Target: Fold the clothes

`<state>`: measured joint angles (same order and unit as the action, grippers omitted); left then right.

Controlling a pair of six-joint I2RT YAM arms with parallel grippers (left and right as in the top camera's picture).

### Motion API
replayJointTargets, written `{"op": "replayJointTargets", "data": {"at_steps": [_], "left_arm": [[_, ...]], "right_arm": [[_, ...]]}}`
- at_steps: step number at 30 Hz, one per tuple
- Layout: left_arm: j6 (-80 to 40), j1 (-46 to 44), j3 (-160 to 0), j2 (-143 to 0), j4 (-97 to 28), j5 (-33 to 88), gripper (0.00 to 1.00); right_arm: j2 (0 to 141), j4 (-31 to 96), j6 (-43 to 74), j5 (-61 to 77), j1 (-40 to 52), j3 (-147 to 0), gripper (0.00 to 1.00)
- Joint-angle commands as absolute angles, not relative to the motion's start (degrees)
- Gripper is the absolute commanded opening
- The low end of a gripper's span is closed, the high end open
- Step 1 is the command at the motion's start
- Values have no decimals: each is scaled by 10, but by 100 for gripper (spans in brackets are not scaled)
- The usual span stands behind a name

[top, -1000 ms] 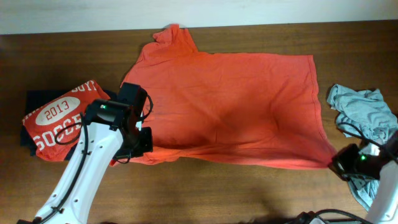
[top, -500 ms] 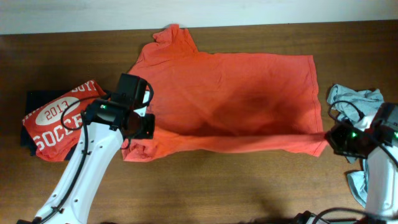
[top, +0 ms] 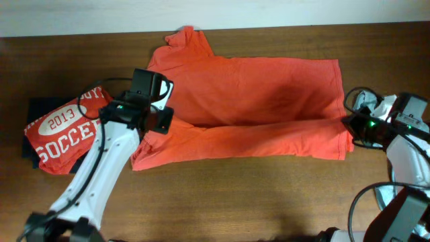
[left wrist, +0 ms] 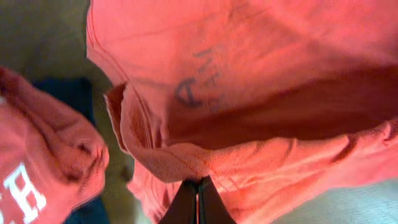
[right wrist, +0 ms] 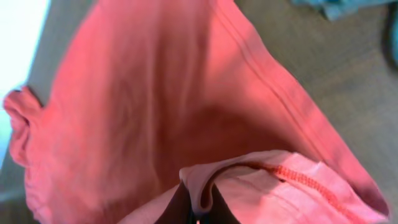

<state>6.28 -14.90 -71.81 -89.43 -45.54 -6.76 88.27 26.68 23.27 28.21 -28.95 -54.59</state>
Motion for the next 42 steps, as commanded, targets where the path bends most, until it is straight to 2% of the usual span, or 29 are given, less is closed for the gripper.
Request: {"op": "replayJointTargets", "data": {"at_steps": [1,2,3,4,5,6,10,12,13,17,25,26,27,28,29,32,35,38,40,42], "left_arm": [[92,-149,-728,-925,-429,-85,0],[92,-149,-728,-934,-418,-85,0],[91,-149,-728,-942,-408,-88,1],[91,-149,-728,-950,-397,-94,5],[91,-149,-728,-959,-380,-119,30],[91,-149,-728,-963,-372,-140,46],[91,-149,-748,-962,-382,-217,69],[91,-149,-767,-962,-404,-228,98],[91,-149,-779,-962,-420,-228,99],[65,-149,-820,-962,-478,-214,99],[65,-149,-827,-965,-512,-7,97],[65,-149,-827,-966,-508,6,81],[65,-149,-826,-969,-504,15,70],[65,-149,-826,-973,-503,18,64],[65,-149,-826,-982,-502,18,51],[65,-149,-826,-1011,-506,17,29],[65,-149,-826,-1054,-511,18,21],[65,-149,-825,-1097,-512,17,13],[65,-149,-826,-1126,-508,17,10],[65,-149,-826,-1146,-501,17,8]], "right_arm": [[894,243,232,302,-277,-556,4],[896,231,232,302,-276,-556,5],[898,220,232,302,-276,-556,13],[898,206,232,302,-276,-556,31],[898,186,232,303,-276,-556,60],[897,179,232,304,-278,-557,63],[897,180,232,335,-282,-559,67],[897,190,232,349,-281,-559,67],[897,196,229,356,-281,-559,67],[896,244,221,356,-282,-559,67],[896,390,148,353,-281,-559,67],[896,404,143,353,-281,-559,65],[896,415,142,353,-281,-559,63],[896,423,141,353,-281,-558,62],[896,434,141,351,-281,-558,57],[896,454,142,328,-281,-558,46],[896,478,144,257,-281,-554,45],[896,467,144,242,-281,-544,45],[896,451,161,234,-281,-540,28],[897,429,175,231,-281,-535,17]]}}
